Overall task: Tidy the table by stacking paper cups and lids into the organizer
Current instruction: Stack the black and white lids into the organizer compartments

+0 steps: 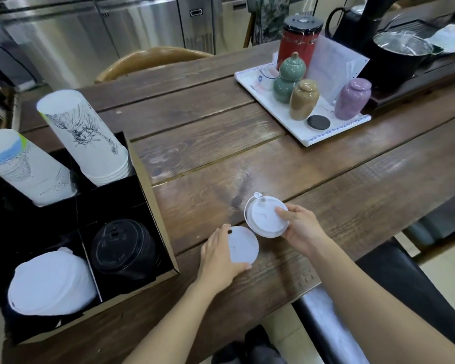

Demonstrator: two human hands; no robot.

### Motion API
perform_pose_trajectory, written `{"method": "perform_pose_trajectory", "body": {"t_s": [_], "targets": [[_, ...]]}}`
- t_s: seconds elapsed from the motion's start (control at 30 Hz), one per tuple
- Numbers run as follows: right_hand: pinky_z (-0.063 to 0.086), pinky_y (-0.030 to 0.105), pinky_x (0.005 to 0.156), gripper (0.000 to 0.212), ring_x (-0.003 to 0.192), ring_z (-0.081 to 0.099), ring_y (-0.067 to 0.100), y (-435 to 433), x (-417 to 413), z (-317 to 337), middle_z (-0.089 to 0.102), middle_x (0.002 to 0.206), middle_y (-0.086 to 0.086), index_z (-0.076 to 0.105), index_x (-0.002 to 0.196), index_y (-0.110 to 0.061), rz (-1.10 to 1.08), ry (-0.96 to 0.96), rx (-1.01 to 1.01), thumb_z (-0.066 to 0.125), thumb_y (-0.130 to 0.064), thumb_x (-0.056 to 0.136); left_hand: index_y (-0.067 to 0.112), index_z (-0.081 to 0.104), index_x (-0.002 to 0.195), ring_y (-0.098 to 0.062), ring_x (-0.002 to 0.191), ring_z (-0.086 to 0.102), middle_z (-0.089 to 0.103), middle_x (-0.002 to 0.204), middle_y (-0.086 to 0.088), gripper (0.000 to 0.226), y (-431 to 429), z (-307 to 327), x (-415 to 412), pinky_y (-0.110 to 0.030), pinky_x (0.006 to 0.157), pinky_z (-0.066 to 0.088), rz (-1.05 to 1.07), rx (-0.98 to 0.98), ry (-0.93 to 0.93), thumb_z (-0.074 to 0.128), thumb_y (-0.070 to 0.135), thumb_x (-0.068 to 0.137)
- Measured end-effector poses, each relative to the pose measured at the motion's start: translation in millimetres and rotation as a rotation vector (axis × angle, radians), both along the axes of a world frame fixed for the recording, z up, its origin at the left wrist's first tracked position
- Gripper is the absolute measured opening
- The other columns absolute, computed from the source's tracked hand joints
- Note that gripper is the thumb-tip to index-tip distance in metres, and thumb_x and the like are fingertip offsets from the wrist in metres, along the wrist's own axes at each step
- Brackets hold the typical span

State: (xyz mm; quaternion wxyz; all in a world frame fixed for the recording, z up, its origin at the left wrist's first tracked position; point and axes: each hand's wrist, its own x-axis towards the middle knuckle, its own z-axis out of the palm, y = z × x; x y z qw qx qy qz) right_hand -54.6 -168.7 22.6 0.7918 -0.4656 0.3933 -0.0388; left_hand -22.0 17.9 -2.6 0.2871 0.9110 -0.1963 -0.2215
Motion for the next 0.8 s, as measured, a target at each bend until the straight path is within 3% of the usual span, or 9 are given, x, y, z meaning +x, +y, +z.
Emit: {"method": "perform_pose_trajectory", "body": {"t_s": [0.17,0.23,0.3,0.37,0.4,0.5,0.57,0.7,0.8], "targets": [[0.055,0.027,0.046,0.005,0.069,0.060,0.024,5,-11,-1,0.061,0.080,0.012,0.055,0.083,-0.003,0.029,0.009,-0.036,0.055,-0.002,0.088,0.025,0.005,0.149,-0.018,0.147,-0.006,0.003,0.159,0.004,0.111,-7,11,12,-0.043,0.117,0.001,-0.036,0.029,0.118,0.078,0.041,0.066],[0.054,0.029,0.050,0.006,0.071,0.059,0.023,8,-11,-1,0.060,0.083,0.011,0.052,0.093,-0.001,0.051,0.013,-0.059,0.056,-0.004,0.088,0.021,0.027,0.144,-0.023,0.142,0.021,0.028,0.149,0.000,0.082,0,15,16,-0.040,0.114,0.021,0.121,-0.161,0.143,0.073,0.030,0.076],[0.053,0.031,0.055,0.012,0.073,0.060,0.023,11,-9,-3,0.060,0.085,0.011,0.052,0.098,0.001,0.092,0.000,-0.093,0.056,-0.006,0.089,0.011,0.051,0.127,-0.021,0.109,0.055,0.056,0.118,-0.005,0.046,5,20,14,-0.034,0.093,0.045,0.387,-0.407,0.217,0.065,0.022,0.084],[0.053,0.027,0.053,0.005,0.069,0.062,0.019,19,-7,-1,0.062,0.082,0.010,0.056,0.087,-0.002,0.155,-0.031,-0.102,0.055,-0.006,0.089,0.007,0.059,0.115,-0.017,0.078,0.061,0.063,0.096,-0.006,0.035,4,26,9,-0.036,0.076,0.053,0.523,-0.494,0.344,0.063,0.026,0.086],[0.053,0.024,0.051,0.009,0.066,0.063,0.017,23,-6,-1,0.063,0.078,0.007,0.058,0.082,-0.005,0.186,-0.050,-0.112,0.054,-0.006,0.090,0.008,0.060,0.111,-0.015,0.071,0.060,0.063,0.092,-0.006,0.033,2,28,7,-0.035,0.071,0.055,0.518,-0.491,0.400,0.063,0.029,0.085],[0.052,0.027,0.057,0.006,0.073,0.062,0.017,33,0,0,0.062,0.083,0.004,0.057,0.091,-0.006,0.259,-0.042,-0.176,0.055,-0.011,0.090,0.012,0.063,0.101,-0.013,0.070,0.061,0.065,0.092,-0.010,0.022,-5,33,0,-0.027,0.063,0.059,0.476,-0.496,0.422,0.063,0.027,0.086],[0.048,0.026,0.060,0.013,0.074,0.059,0.015,35,4,-5,0.060,0.083,0.000,0.055,0.096,-0.006,0.314,-0.001,-0.353,0.056,-0.018,0.090,0.013,0.065,0.097,-0.014,0.069,0.060,0.066,0.091,-0.011,0.013,-6,34,1,-0.030,0.066,0.061,0.536,-0.516,0.390,0.059,0.020,0.089],[0.039,0.024,0.055,0.019,0.067,0.054,0.014,33,7,-15,0.057,0.072,-0.005,0.062,0.091,-0.006,0.466,0.047,-0.718,0.055,-0.023,0.090,0.013,0.068,0.091,-0.025,0.084,0.064,0.065,0.099,-0.021,0.010,-6,27,2,-0.032,0.067,0.061,0.563,-0.463,0.370,0.059,0.018,0.089],[0.039,0.020,0.052,0.019,0.063,0.052,0.016,34,7,-22,0.056,0.066,-0.003,0.064,0.085,-0.005,0.541,0.063,-0.818,0.056,-0.021,0.089,0.014,0.066,0.080,-0.029,0.090,0.065,0.065,0.094,-0.016,0.011,-6,19,0,-0.036,0.072,0.060,0.606,-0.434,0.384,0.059,0.016,0.088]]}}
